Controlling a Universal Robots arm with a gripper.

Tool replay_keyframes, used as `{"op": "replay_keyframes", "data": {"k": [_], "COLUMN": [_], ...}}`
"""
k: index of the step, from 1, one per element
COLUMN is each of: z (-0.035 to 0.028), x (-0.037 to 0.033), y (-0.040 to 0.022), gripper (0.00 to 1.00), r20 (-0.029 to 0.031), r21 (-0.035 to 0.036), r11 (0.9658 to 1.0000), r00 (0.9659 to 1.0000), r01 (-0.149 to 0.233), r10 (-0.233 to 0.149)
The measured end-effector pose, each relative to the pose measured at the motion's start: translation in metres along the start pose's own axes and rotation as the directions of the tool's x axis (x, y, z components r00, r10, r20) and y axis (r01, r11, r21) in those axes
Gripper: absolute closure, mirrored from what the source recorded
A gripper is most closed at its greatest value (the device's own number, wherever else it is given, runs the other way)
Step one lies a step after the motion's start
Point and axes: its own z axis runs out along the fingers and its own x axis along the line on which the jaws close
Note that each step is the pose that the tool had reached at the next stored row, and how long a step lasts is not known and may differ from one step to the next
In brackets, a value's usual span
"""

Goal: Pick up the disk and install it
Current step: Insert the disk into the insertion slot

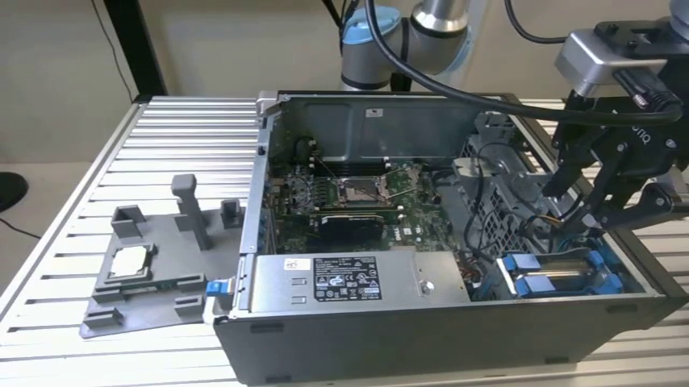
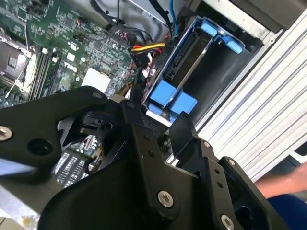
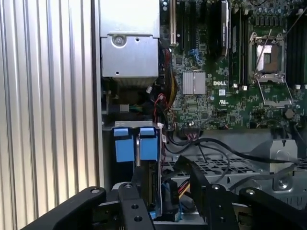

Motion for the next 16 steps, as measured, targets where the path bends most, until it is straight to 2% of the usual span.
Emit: {"op": "replay_keyframes", "data": {"k": [2, 7, 8, 16], "z": [0.0003, 0.0006, 0.0013, 0.0015], "x": [-0.0003, -0.002, -0.0032, -0.0044], "y": [-0.002, -0.0099, -0.0114, -0.0115], "gripper": [0.0, 0.0, 0.0, 0.0], "r20": [0.0027, 0.0028, 0.0032, 0.0017], "r21": [0.0251, 0.0856, 0.1047, 0.1051], "r11": [0.9997, 0.9963, 0.9944, 0.9944], "r00": [1.0, 0.9999, 0.9999, 0.9999], "r01": [0.003, 0.01, 0.013, 0.011], "r10": [-0.003, -0.011, -0.013, -0.011]}}
